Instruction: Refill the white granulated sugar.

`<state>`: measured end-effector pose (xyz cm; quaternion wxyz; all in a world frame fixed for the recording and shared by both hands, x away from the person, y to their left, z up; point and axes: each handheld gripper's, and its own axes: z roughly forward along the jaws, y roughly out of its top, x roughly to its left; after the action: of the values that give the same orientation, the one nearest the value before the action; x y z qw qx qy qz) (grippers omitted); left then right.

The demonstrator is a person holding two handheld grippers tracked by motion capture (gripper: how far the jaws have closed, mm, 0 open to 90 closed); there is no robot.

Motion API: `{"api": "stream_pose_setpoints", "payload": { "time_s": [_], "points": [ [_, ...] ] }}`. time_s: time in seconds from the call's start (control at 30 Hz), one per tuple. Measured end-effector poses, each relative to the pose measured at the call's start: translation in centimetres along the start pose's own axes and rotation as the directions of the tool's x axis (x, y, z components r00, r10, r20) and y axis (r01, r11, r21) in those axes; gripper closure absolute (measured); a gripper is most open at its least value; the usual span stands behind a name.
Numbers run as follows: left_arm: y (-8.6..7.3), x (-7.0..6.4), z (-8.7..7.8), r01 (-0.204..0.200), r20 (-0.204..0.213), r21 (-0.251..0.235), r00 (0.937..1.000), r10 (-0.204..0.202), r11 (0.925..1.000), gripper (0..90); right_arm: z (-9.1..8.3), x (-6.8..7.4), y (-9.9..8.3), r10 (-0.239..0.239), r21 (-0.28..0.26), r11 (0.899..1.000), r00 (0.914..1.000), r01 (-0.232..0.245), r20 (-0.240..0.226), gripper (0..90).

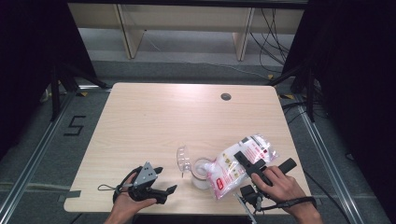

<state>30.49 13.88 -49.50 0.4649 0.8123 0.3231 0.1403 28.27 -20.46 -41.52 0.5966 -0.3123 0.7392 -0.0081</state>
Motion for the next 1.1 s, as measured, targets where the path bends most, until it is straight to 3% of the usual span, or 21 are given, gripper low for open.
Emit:
{"api": "stream_pose_setpoints", "payload": {
  "time_s": [0.1,0.33,0.43,0.67,0.7,0.73,0.87,1.0,1.1],
  "points": [
    [-0.01,-0.05,0.04,0.006,0.004,-0.005,1.0,-0.006,1.0,17.9,0.04,-0.1,-0.07,-0.01,-0.014,1.0,1.0,0.01,-0.002,68.9],
    [-0.03,0.03,0.14,0.008,0.01,-0.014,0.9999,-0.008,0.9999,17.9,0.04,0.35,-0.24,0.03,-0.01,1.0,0.9995,-0.03,0.008,70.0],
    [0.0,0.06,-0.01,-0.003,0.001,-0.004,1.0,0.003,1.0,17.9,0.16,0.17,-0.21,0.003,-0.024,1.0,1.0,-0.003,0.009,70.4],
    [-0.01,0.06,-0.03,-0.004,0.001,-0.002,1.0,0.004,1.0,17.9,0.1,0.03,-0.18,0.009,-0.033,0.999,0.9999,-0.009,0.008,71.1],
    [-0.03,0.07,0.04,0.001,0.004,-0.008,1.0,-0.001,1.0,17.9,-0.02,0.2,-0.2,0.035,-0.02,0.999,0.9994,-0.035,0.005,71.2],
    [-0.04,0.07,0.03,0.001,0.004,-0.008,1.0,-0.001,1.0,17.9,0.1,-0.01,-0.22,0.011,-0.036,0.999,0.9999,-0.01,0.007,71.2],
    [0.01,0.09,-0.06,-0.01,-0.003,0.002,0.9999,0.01,0.9999,17.9,0.07,0.09,-0.38,0.008,-0.034,0.999,0.9998,-0.008,0.018,71.4],
    [-0.02,-0.08,0.09,0.007,0.007,-0.011,1.0,-0.007,0.9999,17.9,0.0,0.16,-0.55,0.025,-0.028,0.999,0.9996,-0.024,0.016,71.6],
    [0.02,0.06,-0.07,-0.009,-0.001,0.007,1.0,0.009,0.9999,18.0,-0.03,0.12,-0.58,0.022,-0.026,0.999,0.9997,-0.022,0.011,71.7]
  ]
}}
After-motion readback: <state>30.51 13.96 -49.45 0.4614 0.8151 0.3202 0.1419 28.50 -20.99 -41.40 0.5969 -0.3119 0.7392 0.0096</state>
